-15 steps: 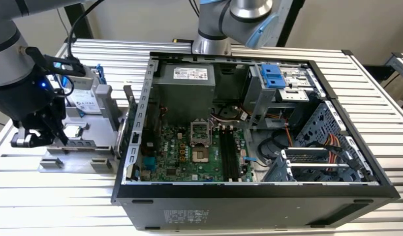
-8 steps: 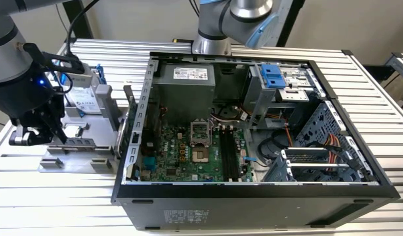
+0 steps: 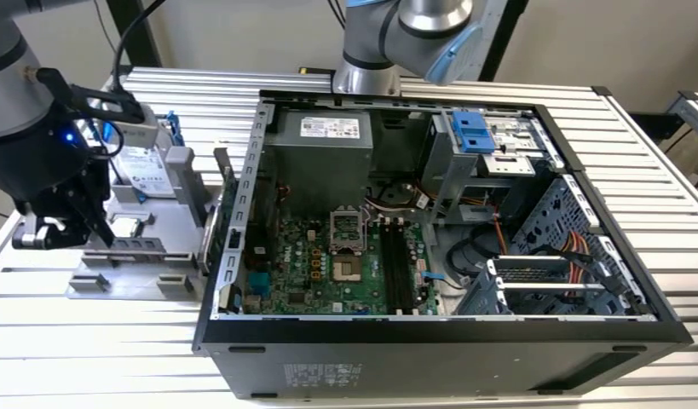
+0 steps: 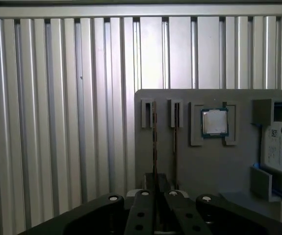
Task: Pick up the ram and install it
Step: 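Pick up the ram and move it above insertion slot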
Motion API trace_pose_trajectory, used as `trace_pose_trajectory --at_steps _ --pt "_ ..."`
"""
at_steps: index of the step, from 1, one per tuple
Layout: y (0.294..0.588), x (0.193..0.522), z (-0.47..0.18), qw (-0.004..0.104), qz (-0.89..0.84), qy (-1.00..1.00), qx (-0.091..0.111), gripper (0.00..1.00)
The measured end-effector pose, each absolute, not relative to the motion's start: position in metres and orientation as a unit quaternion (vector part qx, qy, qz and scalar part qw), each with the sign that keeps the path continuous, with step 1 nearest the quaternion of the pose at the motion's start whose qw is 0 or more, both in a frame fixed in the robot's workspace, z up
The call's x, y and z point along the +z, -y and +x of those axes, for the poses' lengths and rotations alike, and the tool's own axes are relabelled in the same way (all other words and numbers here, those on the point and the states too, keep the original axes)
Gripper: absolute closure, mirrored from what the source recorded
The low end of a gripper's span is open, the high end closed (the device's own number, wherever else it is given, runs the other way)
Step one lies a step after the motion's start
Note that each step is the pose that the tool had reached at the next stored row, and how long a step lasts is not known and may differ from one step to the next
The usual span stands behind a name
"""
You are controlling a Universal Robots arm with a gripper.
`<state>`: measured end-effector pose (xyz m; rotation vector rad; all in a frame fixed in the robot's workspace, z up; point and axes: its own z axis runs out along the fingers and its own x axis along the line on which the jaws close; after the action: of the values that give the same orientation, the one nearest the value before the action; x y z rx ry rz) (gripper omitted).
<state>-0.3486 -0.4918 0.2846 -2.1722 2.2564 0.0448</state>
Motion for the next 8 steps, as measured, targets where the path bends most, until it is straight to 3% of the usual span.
trace_pose_trajectory --at_steps 8 --pt "0.4918 0.2904 -0.3486 0.005 -0.693 -0.72 0.014 1.0"
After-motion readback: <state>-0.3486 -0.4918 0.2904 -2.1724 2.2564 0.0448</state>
